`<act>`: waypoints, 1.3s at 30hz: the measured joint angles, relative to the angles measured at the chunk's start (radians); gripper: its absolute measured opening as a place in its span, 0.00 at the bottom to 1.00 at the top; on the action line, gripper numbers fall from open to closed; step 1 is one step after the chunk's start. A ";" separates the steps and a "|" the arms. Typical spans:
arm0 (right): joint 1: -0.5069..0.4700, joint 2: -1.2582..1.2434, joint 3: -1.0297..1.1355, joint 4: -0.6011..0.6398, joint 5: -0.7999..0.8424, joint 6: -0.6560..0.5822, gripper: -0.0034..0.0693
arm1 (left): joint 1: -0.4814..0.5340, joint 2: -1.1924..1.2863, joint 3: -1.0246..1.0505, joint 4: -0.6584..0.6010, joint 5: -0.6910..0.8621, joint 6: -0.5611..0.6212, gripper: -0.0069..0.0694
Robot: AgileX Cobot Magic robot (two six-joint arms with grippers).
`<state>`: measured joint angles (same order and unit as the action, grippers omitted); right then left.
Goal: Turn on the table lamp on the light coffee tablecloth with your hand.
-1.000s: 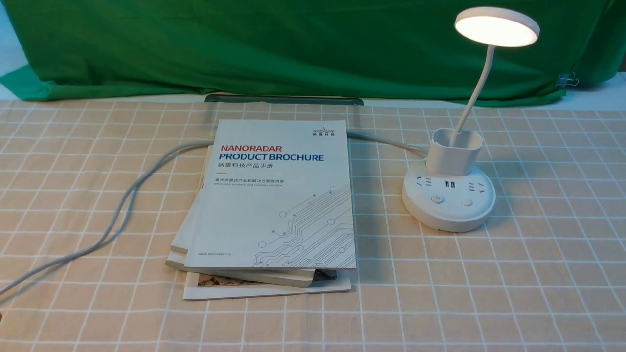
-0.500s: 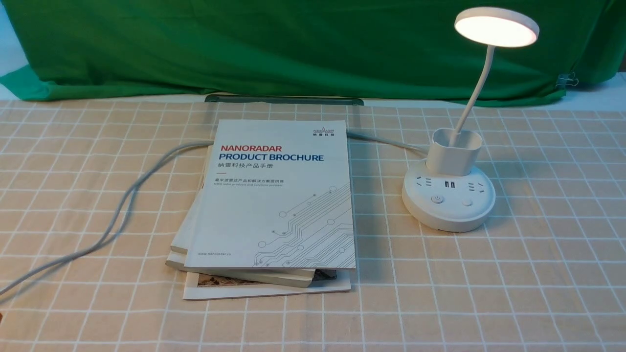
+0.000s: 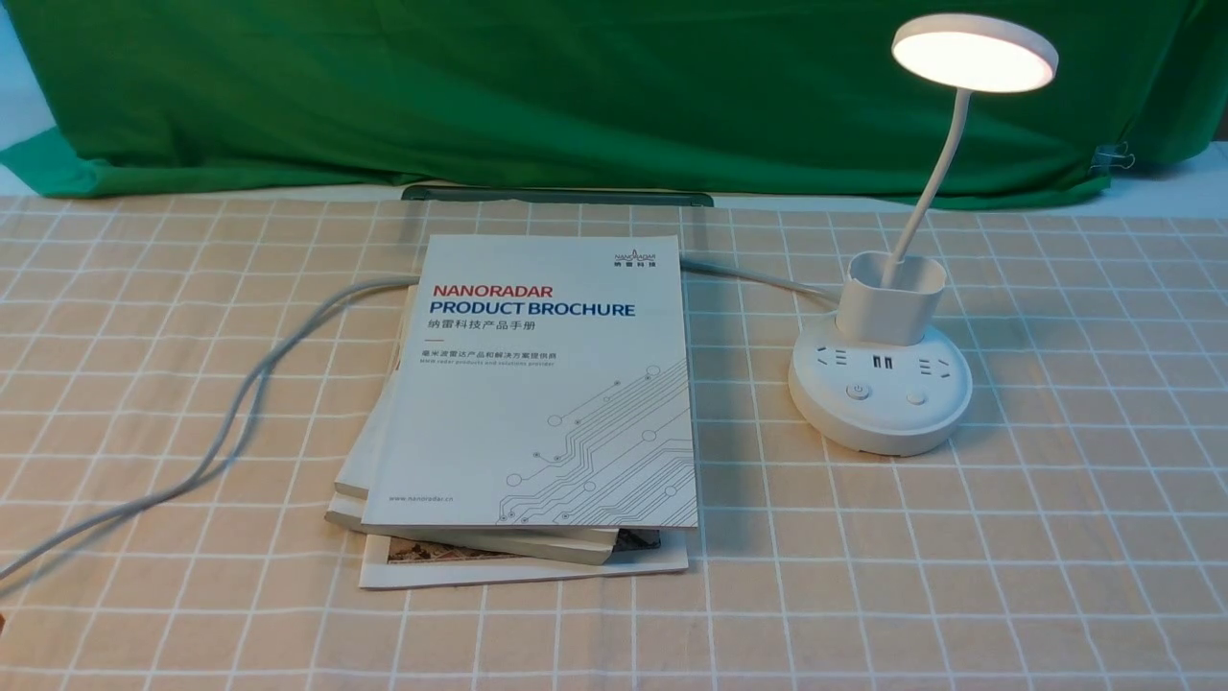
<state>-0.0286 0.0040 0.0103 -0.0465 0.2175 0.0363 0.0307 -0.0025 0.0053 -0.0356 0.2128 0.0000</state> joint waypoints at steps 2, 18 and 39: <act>0.000 0.000 0.000 0.000 0.000 0.000 0.14 | 0.000 0.000 0.000 0.000 0.000 0.000 0.12; 0.000 0.000 0.000 0.000 0.000 0.000 0.19 | 0.000 0.000 0.000 0.000 0.000 0.000 0.12; 0.000 0.000 0.000 0.000 0.001 0.000 0.25 | 0.000 0.000 0.000 0.000 0.000 0.000 0.12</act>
<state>-0.0286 0.0040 0.0103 -0.0465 0.2184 0.0366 0.0307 -0.0025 0.0053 -0.0356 0.2128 0.0000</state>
